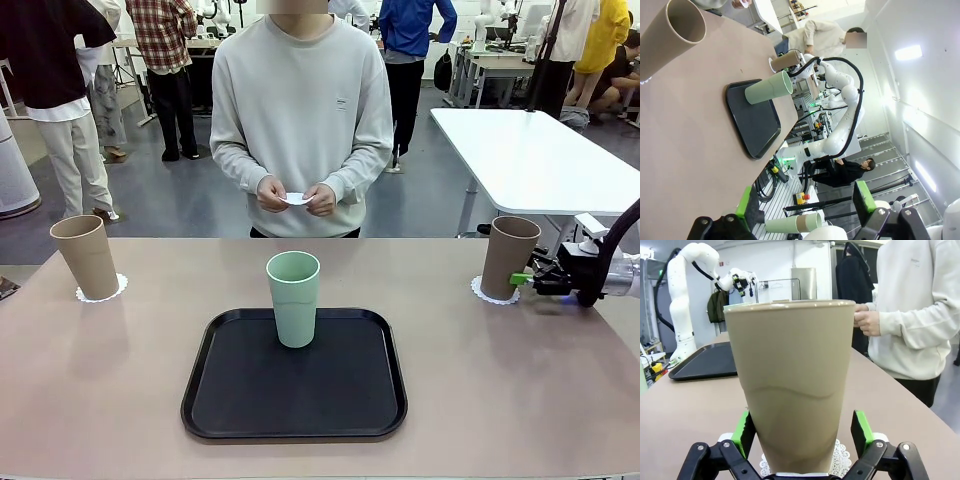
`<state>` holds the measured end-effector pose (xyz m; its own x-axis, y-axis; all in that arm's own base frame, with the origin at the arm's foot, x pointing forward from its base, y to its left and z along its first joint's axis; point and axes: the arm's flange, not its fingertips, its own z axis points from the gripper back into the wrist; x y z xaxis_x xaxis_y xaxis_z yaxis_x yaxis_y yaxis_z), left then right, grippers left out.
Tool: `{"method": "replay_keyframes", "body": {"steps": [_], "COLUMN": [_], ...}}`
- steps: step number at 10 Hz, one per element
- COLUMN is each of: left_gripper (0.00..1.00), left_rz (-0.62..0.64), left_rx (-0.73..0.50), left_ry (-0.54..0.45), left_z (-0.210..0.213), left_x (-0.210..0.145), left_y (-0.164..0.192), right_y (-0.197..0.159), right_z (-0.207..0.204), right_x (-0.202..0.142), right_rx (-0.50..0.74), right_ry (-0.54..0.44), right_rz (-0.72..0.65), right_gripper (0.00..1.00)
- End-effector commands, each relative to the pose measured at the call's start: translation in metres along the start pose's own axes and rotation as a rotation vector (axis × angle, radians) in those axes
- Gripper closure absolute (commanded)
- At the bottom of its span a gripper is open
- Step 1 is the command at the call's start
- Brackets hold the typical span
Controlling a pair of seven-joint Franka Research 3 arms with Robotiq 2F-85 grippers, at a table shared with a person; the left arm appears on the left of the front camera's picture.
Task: Place coasters on the table and set cups on them.
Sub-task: Take one Reusable plastic cup from the Flat Tray and place it on a coaster set by the human.
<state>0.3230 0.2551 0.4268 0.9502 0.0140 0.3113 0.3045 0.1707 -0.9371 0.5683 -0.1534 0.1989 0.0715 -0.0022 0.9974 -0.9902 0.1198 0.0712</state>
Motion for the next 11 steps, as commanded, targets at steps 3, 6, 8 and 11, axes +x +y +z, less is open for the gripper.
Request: {"method": "replay_keyframes", "body": {"steps": [3, 6, 8, 11], "left_gripper": [0.0, 0.0, 0.0, 0.0], "left_rz": [-0.006, -0.006, -0.006, -0.006], "left_rx": [-0.006, -0.006, -0.006, -0.006], "left_ry": [-0.003, -0.003, -0.003, -0.003], "left_z": [0.001, 0.001, 0.001, 0.001], "left_x": [-0.001, -0.001, -0.001, -0.001], "left_y": [-0.002, -0.002, -0.002, -0.002], "right_y": [0.0, 0.029, 0.05, 0.085], "right_z": [0.007, 0.03, 0.046, 0.049], "right_x": [0.003, 0.046, 0.082, 0.138], "right_rx": [-0.026, -0.07, -0.126, -0.126], "right_ry": [0.258, 0.496, 0.613, 0.863], "right_rz": [-0.078, -0.064, -0.052, -0.137], "right_gripper": [0.0, 0.0, 0.0, 0.0]}}
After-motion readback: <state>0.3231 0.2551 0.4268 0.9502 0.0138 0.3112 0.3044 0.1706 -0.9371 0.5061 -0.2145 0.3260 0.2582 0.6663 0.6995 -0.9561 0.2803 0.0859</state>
